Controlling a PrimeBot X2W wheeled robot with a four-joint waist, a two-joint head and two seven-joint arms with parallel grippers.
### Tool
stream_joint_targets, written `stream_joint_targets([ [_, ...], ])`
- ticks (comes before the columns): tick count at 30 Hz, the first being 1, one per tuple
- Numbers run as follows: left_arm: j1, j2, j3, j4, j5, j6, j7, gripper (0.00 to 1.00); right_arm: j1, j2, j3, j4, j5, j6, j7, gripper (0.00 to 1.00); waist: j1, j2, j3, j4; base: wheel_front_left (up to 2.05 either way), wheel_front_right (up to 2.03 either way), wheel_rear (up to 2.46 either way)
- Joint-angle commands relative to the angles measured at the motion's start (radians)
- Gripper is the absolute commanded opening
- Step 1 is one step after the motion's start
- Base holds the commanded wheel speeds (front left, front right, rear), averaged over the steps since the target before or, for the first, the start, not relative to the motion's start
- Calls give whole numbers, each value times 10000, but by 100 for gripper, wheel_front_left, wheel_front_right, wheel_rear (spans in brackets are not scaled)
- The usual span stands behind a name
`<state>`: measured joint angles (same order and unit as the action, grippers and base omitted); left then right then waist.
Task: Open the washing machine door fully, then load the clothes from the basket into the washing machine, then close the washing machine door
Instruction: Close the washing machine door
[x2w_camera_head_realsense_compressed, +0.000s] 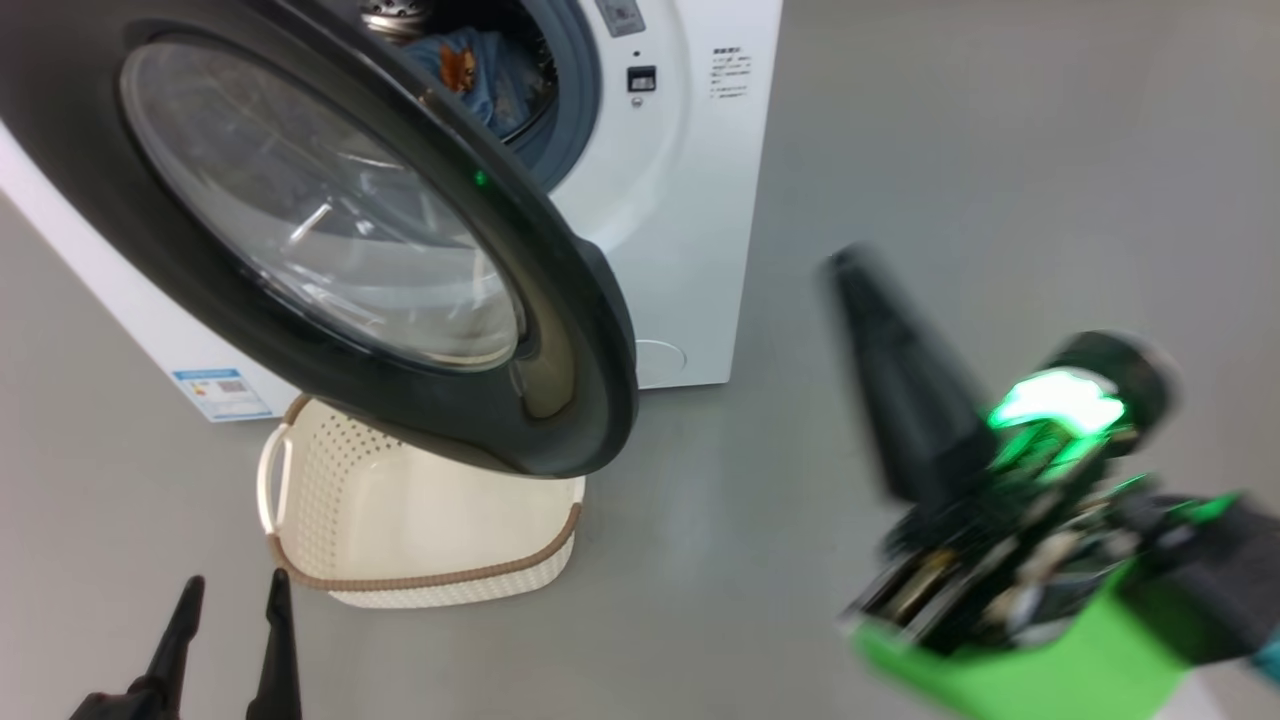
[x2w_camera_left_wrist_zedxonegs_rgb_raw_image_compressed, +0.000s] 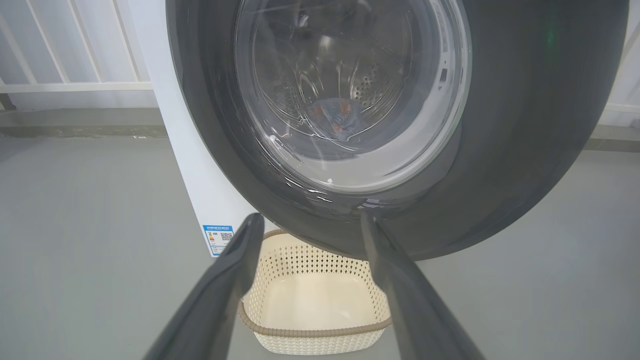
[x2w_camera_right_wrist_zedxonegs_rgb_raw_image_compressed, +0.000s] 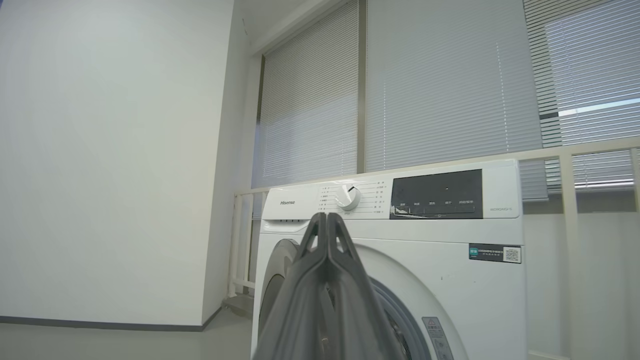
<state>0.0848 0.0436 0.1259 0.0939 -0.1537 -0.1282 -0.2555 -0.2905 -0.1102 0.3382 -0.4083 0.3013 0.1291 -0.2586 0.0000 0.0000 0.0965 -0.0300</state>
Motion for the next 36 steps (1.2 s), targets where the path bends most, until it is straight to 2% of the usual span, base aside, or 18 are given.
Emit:
stream_joint_targets([
  [1,-432,69,251,-169,-28,-9,-63,100,-350,-116,790,-251,156,16,-32,0,0,0,70,129,0,0,0],
  [8,-640,68,18,-184,-145,0,-63,100,-1080,-682,3290,510,714,16,-32,0,0,0,278,565,0,0,0],
  [13,-898,67,-215,-233,-280,54,-63,100,-1253,-939,4822,2092,1093,16,-22,0,0,0,556,964,0,0,0],
  [16,-1064,67,-378,-308,-347,73,-63,100,-1439,-1047,5151,2989,1147,16,-25,0,0,0,831,1206,0,0,0],
  [24,-1678,67,-683,-424,-547,172,-63,100,-1757,-1103,4581,4297,882,16,-30,0,0,0,1709,1670,0,0,0],
  [36,-2460,67,-902,-613,-599,169,-63,100,-2042,-867,2603,4648,355,16,-31,0,0,0,2641,1838,0,0,0],
])
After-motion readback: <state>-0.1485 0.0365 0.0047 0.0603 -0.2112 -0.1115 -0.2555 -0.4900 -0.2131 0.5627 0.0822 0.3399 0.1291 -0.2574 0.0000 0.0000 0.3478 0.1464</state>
